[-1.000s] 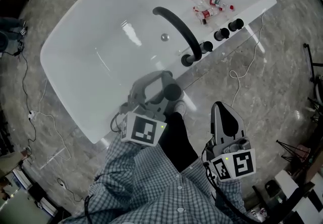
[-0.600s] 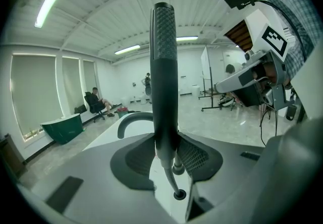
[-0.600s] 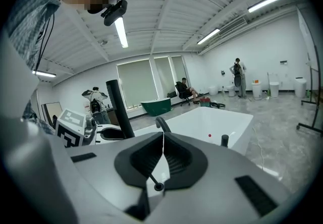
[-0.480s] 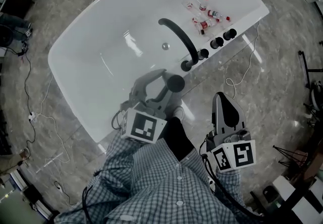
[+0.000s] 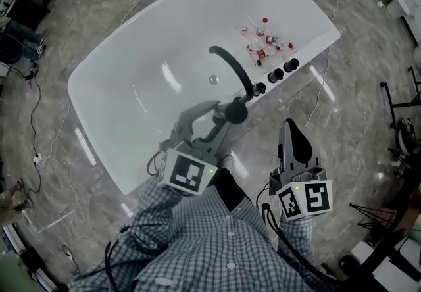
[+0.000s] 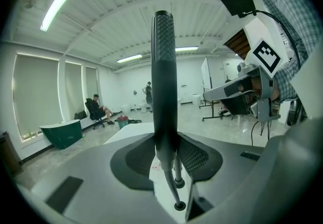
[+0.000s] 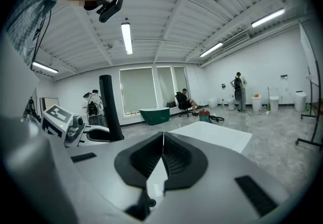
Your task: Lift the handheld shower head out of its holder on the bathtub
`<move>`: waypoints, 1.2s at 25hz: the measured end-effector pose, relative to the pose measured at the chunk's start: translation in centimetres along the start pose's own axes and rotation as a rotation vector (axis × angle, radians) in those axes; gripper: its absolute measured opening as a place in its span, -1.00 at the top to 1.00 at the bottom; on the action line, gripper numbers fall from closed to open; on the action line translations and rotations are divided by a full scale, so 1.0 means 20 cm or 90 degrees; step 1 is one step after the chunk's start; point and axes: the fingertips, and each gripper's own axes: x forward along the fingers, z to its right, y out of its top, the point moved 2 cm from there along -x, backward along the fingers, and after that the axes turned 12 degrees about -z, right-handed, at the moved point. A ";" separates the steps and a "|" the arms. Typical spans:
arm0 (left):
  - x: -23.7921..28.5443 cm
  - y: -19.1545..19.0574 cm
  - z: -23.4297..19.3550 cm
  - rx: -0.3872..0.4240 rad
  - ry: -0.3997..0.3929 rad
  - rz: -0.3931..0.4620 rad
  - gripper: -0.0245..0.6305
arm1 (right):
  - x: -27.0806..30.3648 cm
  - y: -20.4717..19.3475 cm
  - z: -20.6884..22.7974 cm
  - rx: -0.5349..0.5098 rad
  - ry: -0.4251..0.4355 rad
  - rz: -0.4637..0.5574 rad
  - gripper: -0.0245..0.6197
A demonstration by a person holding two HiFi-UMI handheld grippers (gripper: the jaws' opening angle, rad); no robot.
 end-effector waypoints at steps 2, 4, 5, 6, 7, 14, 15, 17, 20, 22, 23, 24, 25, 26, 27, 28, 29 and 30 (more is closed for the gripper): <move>-0.04 0.05 -0.01 0.008 0.005 0.007 0.55 | -0.01 0.05 -0.01 -0.009 0.002 0.009 0.87; -0.07 0.11 -0.02 0.014 0.011 0.017 0.55 | -0.02 0.11 -0.01 -0.019 0.004 0.017 0.87; -0.09 0.14 -0.03 0.016 0.013 0.023 0.55 | -0.03 0.13 -0.01 -0.024 0.005 0.021 0.87; -0.11 0.16 -0.03 0.018 0.016 0.029 0.55 | -0.04 0.15 -0.01 -0.028 0.005 0.025 0.87; -0.13 0.19 -0.04 0.020 0.019 0.035 0.55 | -0.05 0.17 -0.02 -0.031 0.005 0.029 0.87; -0.24 0.34 -0.08 0.031 0.033 0.076 0.55 | -0.10 0.31 -0.05 -0.051 0.005 0.058 0.87; -0.26 0.35 -0.08 0.034 0.034 0.080 0.55 | -0.11 0.32 -0.06 -0.054 0.005 0.061 0.87; -0.30 0.38 -0.09 0.040 0.038 0.088 0.55 | -0.12 0.35 -0.09 -0.060 0.005 0.068 0.87; -0.35 0.44 -0.10 0.046 0.046 0.106 0.55 | -0.14 0.40 -0.11 -0.070 0.007 0.076 0.87; -0.38 0.47 -0.10 0.046 0.048 0.115 0.55 | -0.15 0.41 -0.11 -0.074 0.010 0.078 0.87; -0.39 0.49 -0.10 0.047 0.050 0.120 0.55 | -0.15 0.43 -0.11 -0.072 0.012 0.081 0.87; -0.41 0.51 -0.10 0.049 0.051 0.127 0.55 | -0.15 0.44 -0.11 -0.069 0.013 0.085 0.87; -0.43 0.53 -0.11 0.049 0.052 0.133 0.55 | -0.15 0.45 -0.11 -0.066 0.013 0.090 0.87; -0.44 0.55 -0.11 0.048 0.054 0.140 0.55 | -0.16 0.47 -0.11 -0.066 0.011 0.096 0.87; -0.46 0.56 -0.11 0.046 0.055 0.143 0.55 | -0.16 0.48 -0.11 -0.069 0.008 0.102 0.87; -0.48 0.56 -0.11 0.045 0.057 0.144 0.55 | -0.17 0.49 -0.12 -0.073 0.007 0.108 0.87; -0.50 0.57 -0.11 0.046 0.057 0.142 0.55 | -0.17 0.51 -0.13 -0.078 0.006 0.113 0.87; -0.51 0.57 -0.11 0.046 0.058 0.140 0.55 | -0.18 0.52 -0.13 -0.081 0.006 0.118 0.87</move>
